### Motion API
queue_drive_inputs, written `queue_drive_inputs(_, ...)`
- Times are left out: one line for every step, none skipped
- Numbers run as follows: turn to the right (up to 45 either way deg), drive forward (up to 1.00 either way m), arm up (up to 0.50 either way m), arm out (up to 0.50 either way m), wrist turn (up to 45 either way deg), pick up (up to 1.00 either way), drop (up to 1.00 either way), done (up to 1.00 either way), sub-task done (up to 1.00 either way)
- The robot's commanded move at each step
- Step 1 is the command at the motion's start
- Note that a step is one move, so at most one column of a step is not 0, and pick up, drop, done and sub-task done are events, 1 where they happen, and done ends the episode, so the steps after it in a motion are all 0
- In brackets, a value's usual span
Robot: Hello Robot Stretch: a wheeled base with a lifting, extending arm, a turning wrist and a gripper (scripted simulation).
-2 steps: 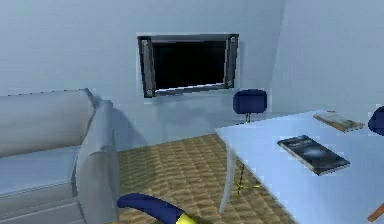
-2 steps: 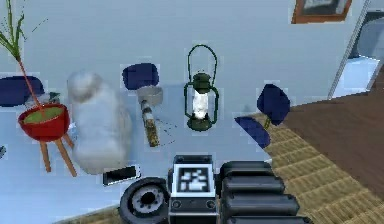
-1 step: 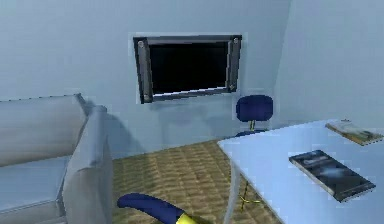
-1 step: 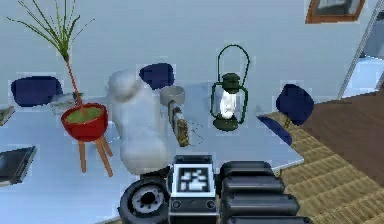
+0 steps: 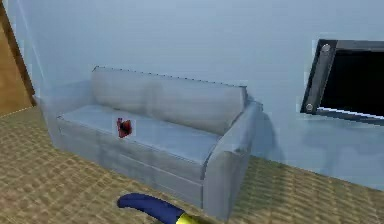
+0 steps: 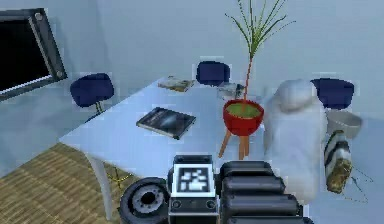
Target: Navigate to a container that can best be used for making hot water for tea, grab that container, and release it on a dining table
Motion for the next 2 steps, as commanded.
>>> queue_drive_inputs(42.0, 0.00, 0.00, 0.00, 0.0, 0.00, 0.00, 0.00, 0.00)
queue_drive_inputs(0.0, 0.00, 0.00, 0.48, 0.0, 0.00, 0.00, 0.00, 0.00)
